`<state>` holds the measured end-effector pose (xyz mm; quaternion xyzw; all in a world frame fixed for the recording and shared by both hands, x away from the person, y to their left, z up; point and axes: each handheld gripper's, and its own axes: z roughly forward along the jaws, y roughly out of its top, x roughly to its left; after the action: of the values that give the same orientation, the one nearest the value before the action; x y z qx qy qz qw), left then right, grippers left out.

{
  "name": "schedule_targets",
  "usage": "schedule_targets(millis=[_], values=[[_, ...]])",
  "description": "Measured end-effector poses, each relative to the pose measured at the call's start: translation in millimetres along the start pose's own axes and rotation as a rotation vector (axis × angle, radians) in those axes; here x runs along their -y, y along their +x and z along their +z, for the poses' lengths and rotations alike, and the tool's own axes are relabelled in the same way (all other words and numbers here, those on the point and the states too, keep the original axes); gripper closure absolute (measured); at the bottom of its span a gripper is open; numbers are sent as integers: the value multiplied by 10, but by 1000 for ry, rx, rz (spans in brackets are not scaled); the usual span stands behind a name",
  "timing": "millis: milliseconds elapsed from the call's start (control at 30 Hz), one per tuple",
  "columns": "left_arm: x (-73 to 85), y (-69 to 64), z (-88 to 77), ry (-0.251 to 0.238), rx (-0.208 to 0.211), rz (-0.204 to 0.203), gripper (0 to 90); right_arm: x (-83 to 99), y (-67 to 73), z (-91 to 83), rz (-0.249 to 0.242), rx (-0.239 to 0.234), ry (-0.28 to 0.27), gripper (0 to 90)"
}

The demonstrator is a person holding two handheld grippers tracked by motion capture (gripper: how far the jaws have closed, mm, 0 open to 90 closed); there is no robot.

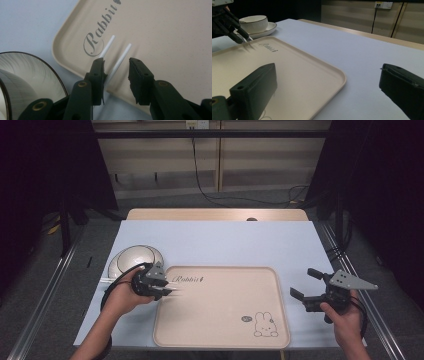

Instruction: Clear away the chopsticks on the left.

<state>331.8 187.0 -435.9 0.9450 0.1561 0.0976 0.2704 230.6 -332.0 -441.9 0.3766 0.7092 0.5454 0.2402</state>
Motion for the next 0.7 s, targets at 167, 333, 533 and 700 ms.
schedule_targets(millis=[167,333,533,700], values=[[5,0,13,-6,-3,-1,651,-2,-7,-6,3,-1,-3,8],[3,-2,15,-6,-3,1,663,1,-10,-7,3,-5,-4,8],[11,7,18,-4,11,-2,684,2,-10,-6,6,-8,0,9],[6,5,15,-1,17,0,692,5,-8,-4,8,-10,3,8]])
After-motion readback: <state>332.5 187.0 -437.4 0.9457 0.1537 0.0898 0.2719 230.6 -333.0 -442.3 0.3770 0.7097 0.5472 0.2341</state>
